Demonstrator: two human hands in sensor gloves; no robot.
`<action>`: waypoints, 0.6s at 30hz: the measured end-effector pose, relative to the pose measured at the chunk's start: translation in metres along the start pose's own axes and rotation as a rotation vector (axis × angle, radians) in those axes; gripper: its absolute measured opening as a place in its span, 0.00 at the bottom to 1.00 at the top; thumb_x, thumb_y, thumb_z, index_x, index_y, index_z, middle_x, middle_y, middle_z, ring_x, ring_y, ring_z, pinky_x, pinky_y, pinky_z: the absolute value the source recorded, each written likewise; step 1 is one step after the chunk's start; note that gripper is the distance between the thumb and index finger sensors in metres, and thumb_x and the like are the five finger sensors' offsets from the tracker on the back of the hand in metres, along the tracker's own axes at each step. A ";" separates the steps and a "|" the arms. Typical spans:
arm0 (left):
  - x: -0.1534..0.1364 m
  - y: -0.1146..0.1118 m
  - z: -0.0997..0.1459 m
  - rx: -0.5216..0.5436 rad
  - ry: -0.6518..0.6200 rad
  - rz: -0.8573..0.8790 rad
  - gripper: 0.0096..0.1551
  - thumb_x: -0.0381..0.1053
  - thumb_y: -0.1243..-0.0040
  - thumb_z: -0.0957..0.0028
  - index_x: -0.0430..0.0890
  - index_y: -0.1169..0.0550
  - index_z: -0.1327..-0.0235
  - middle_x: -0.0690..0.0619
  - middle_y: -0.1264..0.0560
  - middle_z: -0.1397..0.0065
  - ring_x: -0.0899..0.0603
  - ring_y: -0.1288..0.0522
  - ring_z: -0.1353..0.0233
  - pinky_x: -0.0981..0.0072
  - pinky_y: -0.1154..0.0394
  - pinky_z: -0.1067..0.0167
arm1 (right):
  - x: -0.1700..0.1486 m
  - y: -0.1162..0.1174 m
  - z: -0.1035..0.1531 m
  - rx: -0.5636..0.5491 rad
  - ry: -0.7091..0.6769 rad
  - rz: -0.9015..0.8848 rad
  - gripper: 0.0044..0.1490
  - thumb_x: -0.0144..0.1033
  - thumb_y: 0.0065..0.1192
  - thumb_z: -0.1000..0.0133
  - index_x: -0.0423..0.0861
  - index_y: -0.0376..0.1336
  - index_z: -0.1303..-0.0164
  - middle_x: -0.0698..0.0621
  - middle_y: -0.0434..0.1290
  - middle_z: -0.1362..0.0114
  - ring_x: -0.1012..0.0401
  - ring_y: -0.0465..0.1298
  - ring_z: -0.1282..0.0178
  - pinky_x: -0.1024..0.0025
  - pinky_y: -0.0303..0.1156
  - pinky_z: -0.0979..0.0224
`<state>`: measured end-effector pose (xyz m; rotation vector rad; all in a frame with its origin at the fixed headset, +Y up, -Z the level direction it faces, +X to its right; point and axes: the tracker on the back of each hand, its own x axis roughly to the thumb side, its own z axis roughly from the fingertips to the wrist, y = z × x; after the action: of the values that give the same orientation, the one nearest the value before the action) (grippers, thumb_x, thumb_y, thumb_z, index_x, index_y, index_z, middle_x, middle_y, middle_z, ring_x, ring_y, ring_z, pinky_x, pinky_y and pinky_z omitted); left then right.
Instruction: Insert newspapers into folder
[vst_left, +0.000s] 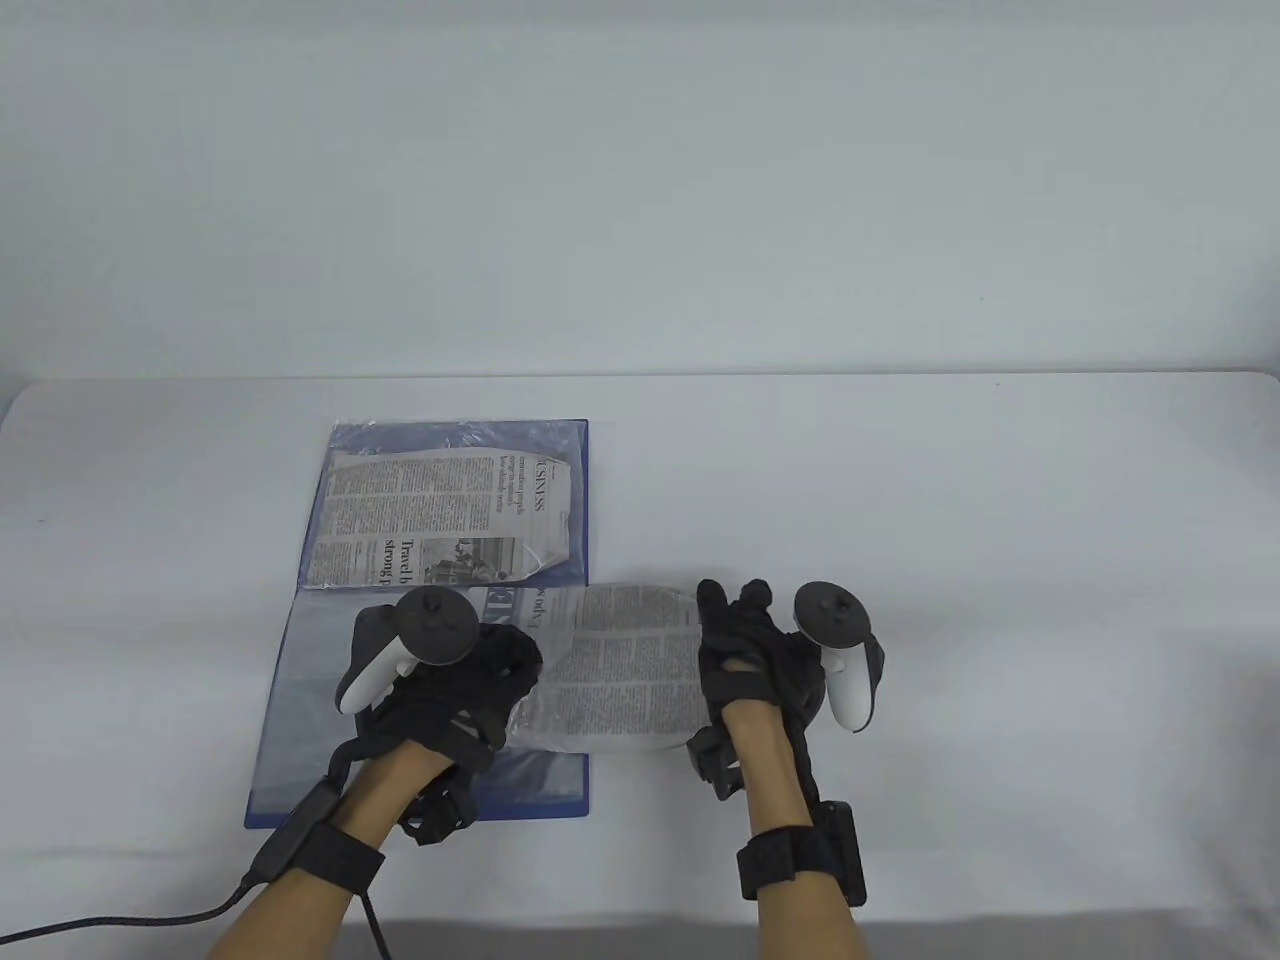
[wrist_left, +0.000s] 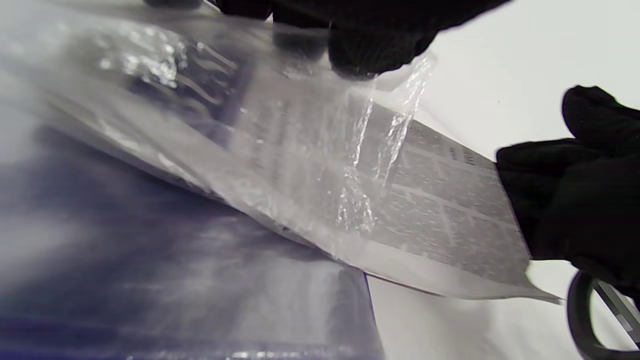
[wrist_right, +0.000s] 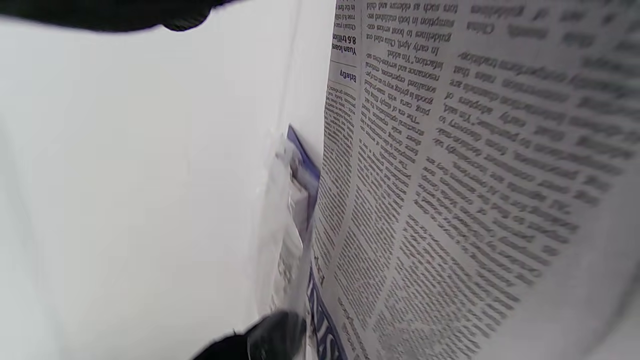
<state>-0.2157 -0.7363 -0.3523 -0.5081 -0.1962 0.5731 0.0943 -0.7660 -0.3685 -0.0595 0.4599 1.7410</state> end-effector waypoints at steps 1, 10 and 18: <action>0.000 0.000 0.000 0.001 -0.001 0.000 0.22 0.55 0.49 0.33 0.57 0.33 0.27 0.54 0.44 0.10 0.38 0.54 0.08 0.36 0.51 0.12 | 0.000 0.003 -0.002 0.012 -0.004 0.012 0.58 0.54 0.44 0.33 0.30 0.21 0.24 0.28 0.34 0.22 0.32 0.51 0.23 0.28 0.44 0.30; 0.001 0.000 -0.002 0.003 -0.006 -0.007 0.22 0.55 0.49 0.33 0.57 0.33 0.27 0.54 0.44 0.10 0.38 0.54 0.08 0.36 0.51 0.12 | 0.015 0.083 -0.028 0.267 -0.083 0.321 0.64 0.69 0.40 0.42 0.34 0.25 0.19 0.33 0.35 0.18 0.27 0.32 0.23 0.24 0.26 0.37; -0.004 0.004 -0.001 0.011 -0.002 0.032 0.22 0.55 0.49 0.33 0.57 0.33 0.27 0.54 0.44 0.10 0.38 0.54 0.08 0.36 0.52 0.12 | 0.020 0.109 -0.029 0.417 -0.087 0.313 0.68 0.73 0.38 0.45 0.36 0.20 0.21 0.32 0.27 0.20 0.29 0.25 0.25 0.26 0.21 0.39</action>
<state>-0.2210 -0.7360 -0.3552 -0.5012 -0.1871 0.6061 -0.0202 -0.7733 -0.3716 0.4039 0.7908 1.9067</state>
